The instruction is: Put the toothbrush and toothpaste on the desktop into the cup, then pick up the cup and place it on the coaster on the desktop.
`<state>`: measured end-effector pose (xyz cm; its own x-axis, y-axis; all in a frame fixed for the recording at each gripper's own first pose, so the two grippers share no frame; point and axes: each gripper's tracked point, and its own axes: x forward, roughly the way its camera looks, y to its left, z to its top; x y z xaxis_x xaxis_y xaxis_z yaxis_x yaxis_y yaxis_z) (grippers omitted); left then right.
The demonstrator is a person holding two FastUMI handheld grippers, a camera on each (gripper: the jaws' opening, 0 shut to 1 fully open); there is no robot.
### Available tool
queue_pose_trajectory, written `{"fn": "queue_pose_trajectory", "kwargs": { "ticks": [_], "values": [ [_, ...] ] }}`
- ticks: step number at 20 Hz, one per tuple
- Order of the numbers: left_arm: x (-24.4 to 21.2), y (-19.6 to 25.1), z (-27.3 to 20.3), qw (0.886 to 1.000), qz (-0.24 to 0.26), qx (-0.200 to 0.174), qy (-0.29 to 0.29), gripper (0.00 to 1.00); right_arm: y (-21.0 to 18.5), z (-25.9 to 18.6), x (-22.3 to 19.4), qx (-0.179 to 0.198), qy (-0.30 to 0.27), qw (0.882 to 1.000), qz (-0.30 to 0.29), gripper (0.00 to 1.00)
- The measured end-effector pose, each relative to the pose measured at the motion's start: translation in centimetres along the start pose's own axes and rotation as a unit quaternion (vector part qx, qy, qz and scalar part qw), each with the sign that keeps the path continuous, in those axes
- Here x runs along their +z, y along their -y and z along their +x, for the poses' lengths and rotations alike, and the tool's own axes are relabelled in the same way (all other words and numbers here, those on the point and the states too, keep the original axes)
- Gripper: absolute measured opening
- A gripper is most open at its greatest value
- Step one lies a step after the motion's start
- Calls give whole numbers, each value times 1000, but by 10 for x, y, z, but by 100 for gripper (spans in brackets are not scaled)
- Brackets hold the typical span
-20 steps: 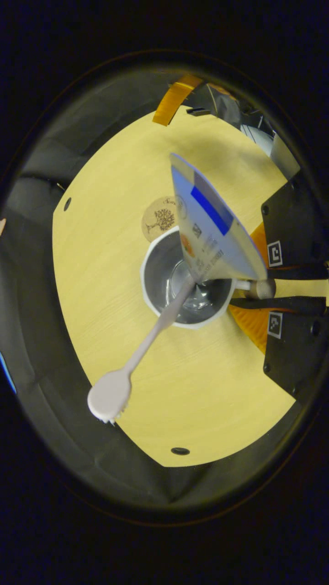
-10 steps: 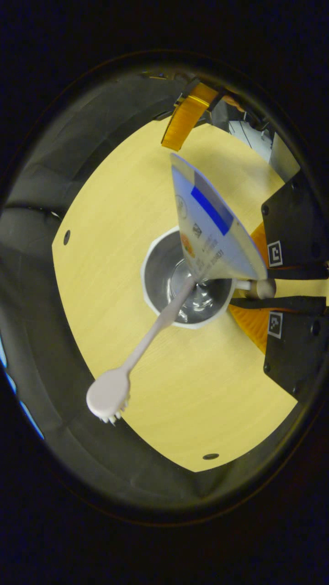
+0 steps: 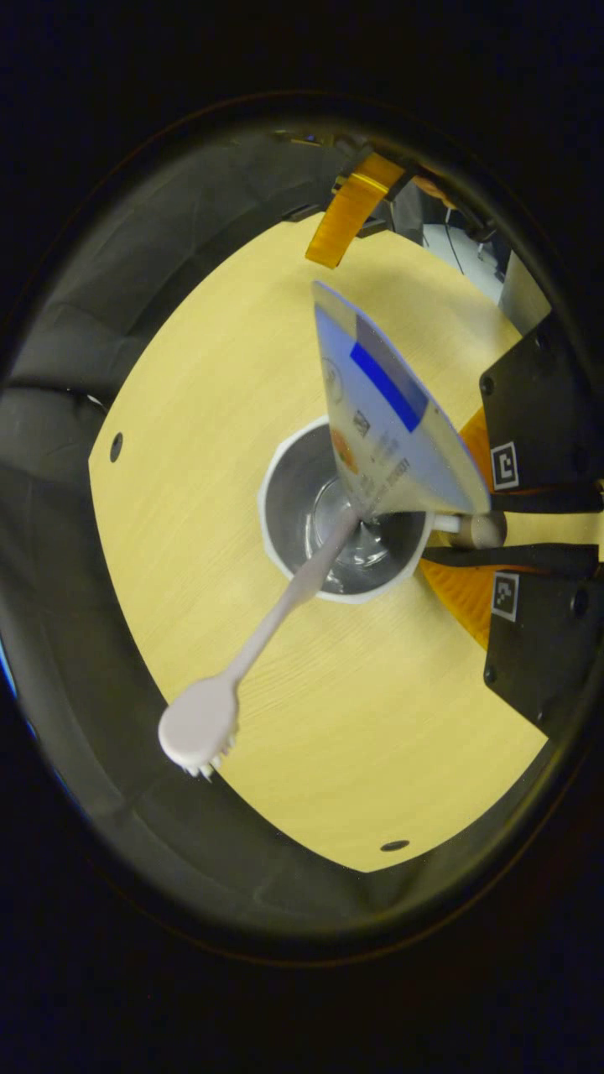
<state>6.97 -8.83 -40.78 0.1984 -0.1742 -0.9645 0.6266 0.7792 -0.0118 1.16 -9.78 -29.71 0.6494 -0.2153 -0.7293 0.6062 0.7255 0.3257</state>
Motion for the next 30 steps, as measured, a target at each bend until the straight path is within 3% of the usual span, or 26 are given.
{"fn": "queue_pose_trajectory", "kwargs": {
  "ticks": [2,9,10,11,12,13,15,16,22,23,24,26,27,30],
  "values": [
    [2,0,-4,1000,-3,-1,-2,22,2,0,0,0,-4,1000,2,35],
    [4,-1,-1,1000,-10,2,2,21,2,2,1,7,-12,1000,1,35],
    [4,-1,-2,1000,-9,1,1,27,3,2,1,8,-14,1000,1,35],
    [4,-1,-3,1000,-6,0,1,22,2,2,2,9,-16,1000,1,35],
    [3,0,-3,1000,-7,-1,3,30,2,3,1,10,-18,1000,1,35],
    [3,-1,-5,1000,-11,1,5,29,1,3,1,12,-19,1000,1,35],
    [4,-2,-8,1000,-20,5,10,41,0,4,2,15,-21,1000,0,35],
    [3,-2,-10,1000,-22,7,13,35,0,4,2,17,-22,1000,-1,35],
    [-9,-2,-23,999,-41,9,25,36,-15,0,2,38,-28,999,-18,35],
    [-13,-2,-25,998,-47,9,27,29,-21,-1,2,42,-28,998,-26,35],
    [-18,-3,-27,998,-51,13,28,36,-26,-4,2,49,-30,998,-34,35],
    [-28,-8,-31,997,-63,21,31,38,-39,-8,-2,63,-34,996,-50,35],
    [-32,-12,-34,996,-72,27,36,43,-45,-11,-4,69,-35,995,-60,35],
    [-38,-24,-50,991,-100,46,74,39,-68,-24,-5,95,-32,991,-93,35]
  ]
}}
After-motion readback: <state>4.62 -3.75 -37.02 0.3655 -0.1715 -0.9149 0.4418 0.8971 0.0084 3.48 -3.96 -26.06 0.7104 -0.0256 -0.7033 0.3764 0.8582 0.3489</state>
